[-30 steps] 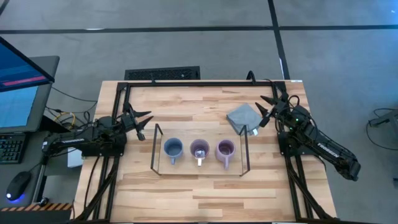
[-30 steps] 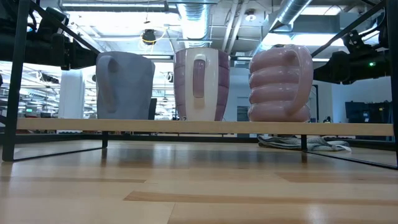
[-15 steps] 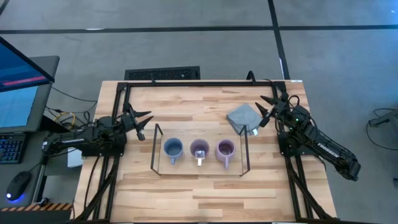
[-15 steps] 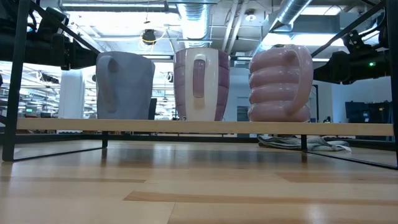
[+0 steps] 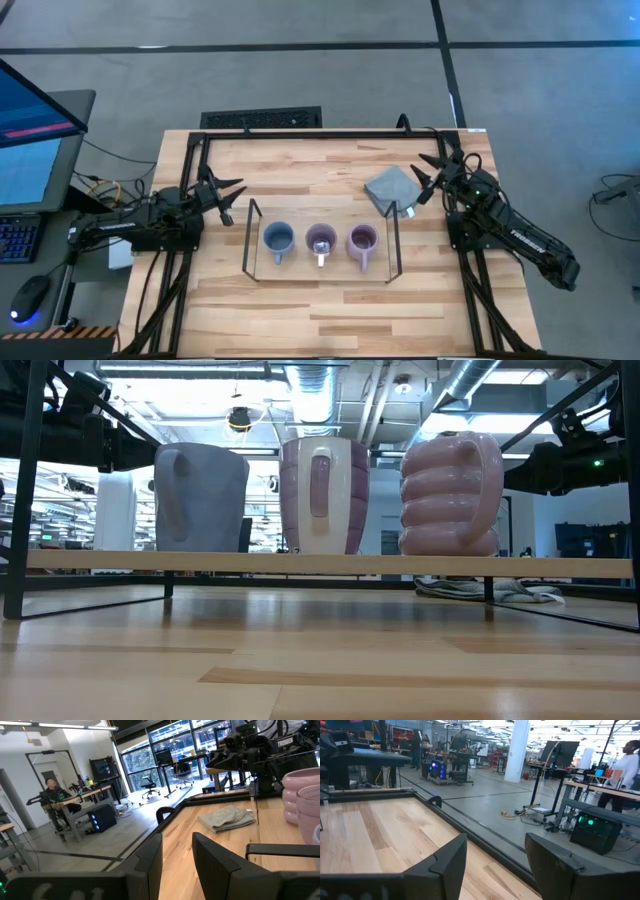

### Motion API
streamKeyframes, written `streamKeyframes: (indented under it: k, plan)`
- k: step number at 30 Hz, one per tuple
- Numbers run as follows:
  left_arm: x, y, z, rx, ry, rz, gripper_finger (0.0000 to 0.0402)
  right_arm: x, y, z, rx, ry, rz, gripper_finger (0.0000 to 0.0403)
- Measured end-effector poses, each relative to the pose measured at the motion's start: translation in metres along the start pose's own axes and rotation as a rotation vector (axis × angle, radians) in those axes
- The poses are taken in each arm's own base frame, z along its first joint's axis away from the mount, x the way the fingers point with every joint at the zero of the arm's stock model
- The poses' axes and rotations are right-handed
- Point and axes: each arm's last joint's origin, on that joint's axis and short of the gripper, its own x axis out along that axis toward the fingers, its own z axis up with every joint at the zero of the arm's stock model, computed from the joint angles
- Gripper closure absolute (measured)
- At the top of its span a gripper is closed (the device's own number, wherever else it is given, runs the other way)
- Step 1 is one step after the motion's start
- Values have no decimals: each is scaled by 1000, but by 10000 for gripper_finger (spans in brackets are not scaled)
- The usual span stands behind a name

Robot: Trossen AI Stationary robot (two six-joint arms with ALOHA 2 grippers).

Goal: Stack small to large cups/mugs on shelf
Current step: Return to Home Position

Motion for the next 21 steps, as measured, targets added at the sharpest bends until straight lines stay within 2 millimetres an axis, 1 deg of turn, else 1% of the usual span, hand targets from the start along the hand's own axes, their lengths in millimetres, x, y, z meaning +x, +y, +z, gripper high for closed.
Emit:
streamKeyframes:
  k: [21]
  plan:
    - [0, 0, 0, 0, 0, 0, 303, 0, 0, 0, 0, 0, 0, 178]
